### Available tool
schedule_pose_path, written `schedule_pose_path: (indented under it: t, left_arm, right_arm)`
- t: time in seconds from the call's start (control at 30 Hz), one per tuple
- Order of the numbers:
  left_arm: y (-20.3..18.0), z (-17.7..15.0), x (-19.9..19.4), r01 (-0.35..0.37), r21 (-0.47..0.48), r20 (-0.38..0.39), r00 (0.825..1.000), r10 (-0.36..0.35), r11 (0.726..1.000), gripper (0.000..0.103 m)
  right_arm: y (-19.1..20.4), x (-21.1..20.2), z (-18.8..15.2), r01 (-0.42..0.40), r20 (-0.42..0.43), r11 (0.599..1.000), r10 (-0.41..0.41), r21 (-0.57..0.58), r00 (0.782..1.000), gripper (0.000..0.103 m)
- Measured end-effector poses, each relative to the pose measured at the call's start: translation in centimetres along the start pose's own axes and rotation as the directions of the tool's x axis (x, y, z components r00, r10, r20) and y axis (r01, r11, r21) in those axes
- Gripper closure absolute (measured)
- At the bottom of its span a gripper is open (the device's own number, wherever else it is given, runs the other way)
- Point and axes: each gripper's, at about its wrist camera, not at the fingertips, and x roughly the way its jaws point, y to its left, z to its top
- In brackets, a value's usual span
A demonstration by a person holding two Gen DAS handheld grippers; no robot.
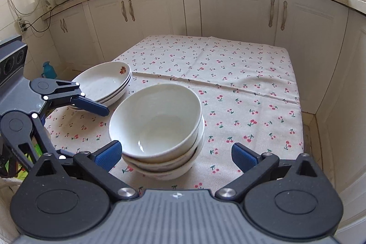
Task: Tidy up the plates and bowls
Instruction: 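Lower the pink-flower bowl onto the bowl stack and open the right gripper, then grip the bowl stack rim with the left gripper while the right gripper grips its other side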
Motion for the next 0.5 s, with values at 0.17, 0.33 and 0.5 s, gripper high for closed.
schedule_pose_path:
  t: [0.17, 0.33, 0.5]
  left_arm:
    - [0.3, -0.6, 1.9, -0.002, 0.019, -0.047, 0.999, 0.002, 1.0, 0.006]
    - [0.8, -0.6, 3.6, -0.005, 0.036, -0.082, 0.997, 0.008, 0.999, 0.006]
    - [1.4, -0.6, 5.0, 0.0, 0.055, -0.11, 0.994, 0.006, 0.998, 0.006]
  right_arm:
    - [0.3, 2.2, -1.9, 0.021, -0.069, 1.0, -0.023, -0.021, 0.997, 0.0]
    - [-0.2, 4.6, -2.7, 0.071, -0.114, 0.996, -0.076, -0.05, 0.991, 0.0]
    - [-0.4, 6.1, -3.4, 0.108, -0.136, 0.989, -0.121, -0.1, 0.983, 0.0]
